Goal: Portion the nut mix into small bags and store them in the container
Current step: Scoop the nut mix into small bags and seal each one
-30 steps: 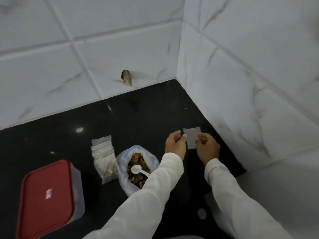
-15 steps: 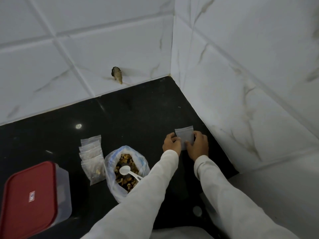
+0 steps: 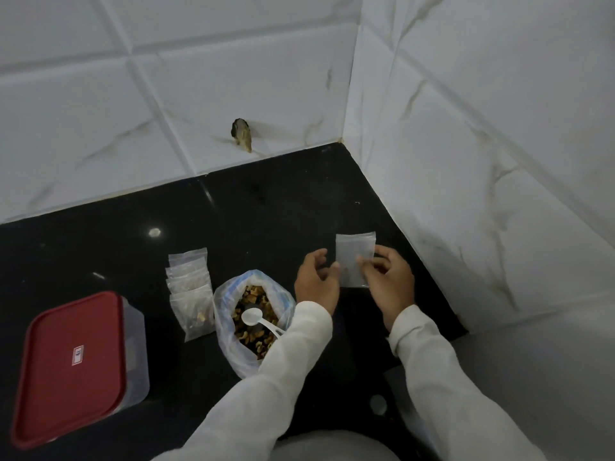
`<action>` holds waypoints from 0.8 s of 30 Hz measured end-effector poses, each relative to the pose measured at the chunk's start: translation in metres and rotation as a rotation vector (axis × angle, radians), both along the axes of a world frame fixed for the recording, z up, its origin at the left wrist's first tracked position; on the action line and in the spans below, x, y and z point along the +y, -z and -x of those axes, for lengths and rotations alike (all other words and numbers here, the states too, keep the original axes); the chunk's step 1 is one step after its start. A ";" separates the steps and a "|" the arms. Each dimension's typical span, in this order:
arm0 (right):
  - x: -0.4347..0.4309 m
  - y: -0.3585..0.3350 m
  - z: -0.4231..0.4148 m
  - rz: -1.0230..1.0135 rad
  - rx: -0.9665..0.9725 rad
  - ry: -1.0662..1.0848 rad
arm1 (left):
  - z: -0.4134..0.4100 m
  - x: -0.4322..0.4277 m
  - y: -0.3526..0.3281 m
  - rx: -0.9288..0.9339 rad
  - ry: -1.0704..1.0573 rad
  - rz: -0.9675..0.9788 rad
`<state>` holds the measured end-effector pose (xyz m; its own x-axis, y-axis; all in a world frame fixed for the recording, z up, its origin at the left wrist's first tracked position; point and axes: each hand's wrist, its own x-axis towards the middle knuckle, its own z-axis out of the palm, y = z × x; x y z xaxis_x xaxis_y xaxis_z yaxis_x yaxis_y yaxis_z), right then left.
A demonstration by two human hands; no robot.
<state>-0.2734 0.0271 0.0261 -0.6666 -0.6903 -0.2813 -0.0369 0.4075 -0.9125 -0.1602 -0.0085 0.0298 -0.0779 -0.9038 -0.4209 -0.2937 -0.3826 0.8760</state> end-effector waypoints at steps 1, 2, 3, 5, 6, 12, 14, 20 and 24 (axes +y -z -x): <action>0.001 -0.012 -0.009 0.050 -0.038 -0.015 | -0.013 -0.001 -0.007 -0.009 -0.024 0.045; 0.002 -0.023 -0.019 0.094 -0.067 -0.035 | -0.027 -0.002 -0.014 0.003 -0.051 0.078; 0.004 -0.032 -0.029 0.133 -0.096 -0.064 | -0.041 -0.003 -0.021 0.044 -0.072 0.097; 0.006 -0.047 -0.051 0.180 -0.180 -0.143 | -0.069 -0.004 -0.035 0.156 -0.086 0.117; 0.007 -0.052 -0.062 0.179 -0.228 -0.201 | -0.083 -0.003 -0.041 0.176 -0.086 0.145; 0.004 -0.056 -0.111 0.124 -0.242 -0.375 | -0.156 0.004 -0.051 -0.002 -0.090 0.243; -0.002 -0.056 -0.123 0.101 -0.196 -0.446 | -0.175 0.005 -0.051 -0.037 -0.076 0.258; -0.010 -0.056 -0.160 0.085 0.005 -0.686 | -0.215 0.003 -0.039 -0.210 -0.147 0.308; -0.013 -0.046 -0.179 0.089 0.076 -0.709 | -0.229 0.011 -0.033 -0.381 -0.248 0.427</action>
